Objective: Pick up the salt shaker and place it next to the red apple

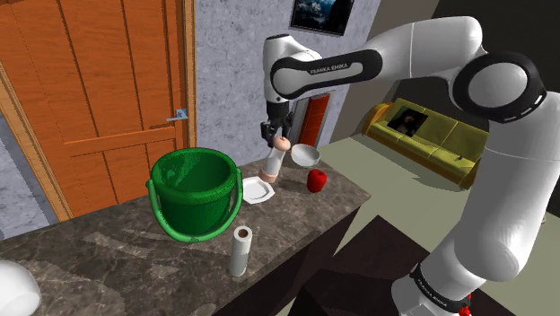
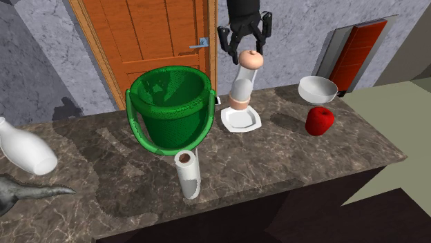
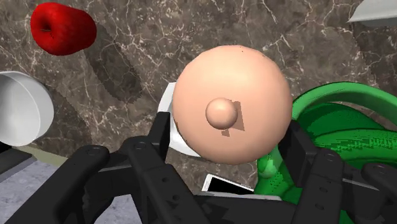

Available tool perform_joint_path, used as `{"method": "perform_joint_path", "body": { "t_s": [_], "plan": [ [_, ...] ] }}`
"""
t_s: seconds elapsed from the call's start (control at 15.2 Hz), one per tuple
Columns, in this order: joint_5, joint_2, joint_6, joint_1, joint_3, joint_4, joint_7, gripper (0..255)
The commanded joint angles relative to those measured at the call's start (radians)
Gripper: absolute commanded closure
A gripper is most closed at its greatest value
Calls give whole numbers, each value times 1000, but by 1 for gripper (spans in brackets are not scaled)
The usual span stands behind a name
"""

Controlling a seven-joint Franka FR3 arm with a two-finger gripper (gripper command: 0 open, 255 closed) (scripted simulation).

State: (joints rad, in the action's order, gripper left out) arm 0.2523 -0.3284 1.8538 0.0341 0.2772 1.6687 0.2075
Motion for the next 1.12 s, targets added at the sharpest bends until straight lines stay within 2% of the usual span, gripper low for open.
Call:
{"method": "perform_joint_path", "body": {
  "t_s": [0.0, 0.53, 1.06],
  "plan": [
    [1, -5, -1, 23, -13, -13, -37, 255],
    [8, -44, 12, 128, -72, -70, -201, 255],
    [13, -142, -7, 224, -125, -217, -360, 255]
  ]
}}
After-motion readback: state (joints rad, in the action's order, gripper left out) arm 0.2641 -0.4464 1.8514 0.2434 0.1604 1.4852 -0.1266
